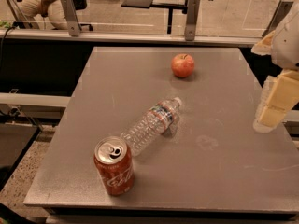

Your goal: Knock coke can over

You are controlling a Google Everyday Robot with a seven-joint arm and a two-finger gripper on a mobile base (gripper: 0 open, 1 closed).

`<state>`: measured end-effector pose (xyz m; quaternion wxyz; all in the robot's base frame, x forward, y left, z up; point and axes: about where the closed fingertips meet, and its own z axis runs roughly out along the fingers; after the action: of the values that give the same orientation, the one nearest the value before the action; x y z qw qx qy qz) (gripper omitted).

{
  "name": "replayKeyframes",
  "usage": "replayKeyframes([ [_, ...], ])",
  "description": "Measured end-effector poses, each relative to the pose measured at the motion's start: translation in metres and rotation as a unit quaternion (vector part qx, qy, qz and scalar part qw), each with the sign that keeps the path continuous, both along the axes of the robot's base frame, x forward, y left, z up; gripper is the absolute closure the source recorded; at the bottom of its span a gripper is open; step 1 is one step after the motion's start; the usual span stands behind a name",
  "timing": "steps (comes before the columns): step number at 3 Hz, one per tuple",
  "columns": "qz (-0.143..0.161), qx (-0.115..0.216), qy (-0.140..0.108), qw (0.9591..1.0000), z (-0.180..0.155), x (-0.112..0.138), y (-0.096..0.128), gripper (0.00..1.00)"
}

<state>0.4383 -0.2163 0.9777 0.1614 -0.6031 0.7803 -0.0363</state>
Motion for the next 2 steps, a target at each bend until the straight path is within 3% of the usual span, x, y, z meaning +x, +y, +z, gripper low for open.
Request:
replayKeyframes([
  [1, 0.0, 0.0, 0.0, 1.0, 0.0, 0.0, 0.0, 0.0],
  [2, 0.021, 0.033, -0.001, 0.9992, -0.001, 0.002, 0.018, 0.0],
])
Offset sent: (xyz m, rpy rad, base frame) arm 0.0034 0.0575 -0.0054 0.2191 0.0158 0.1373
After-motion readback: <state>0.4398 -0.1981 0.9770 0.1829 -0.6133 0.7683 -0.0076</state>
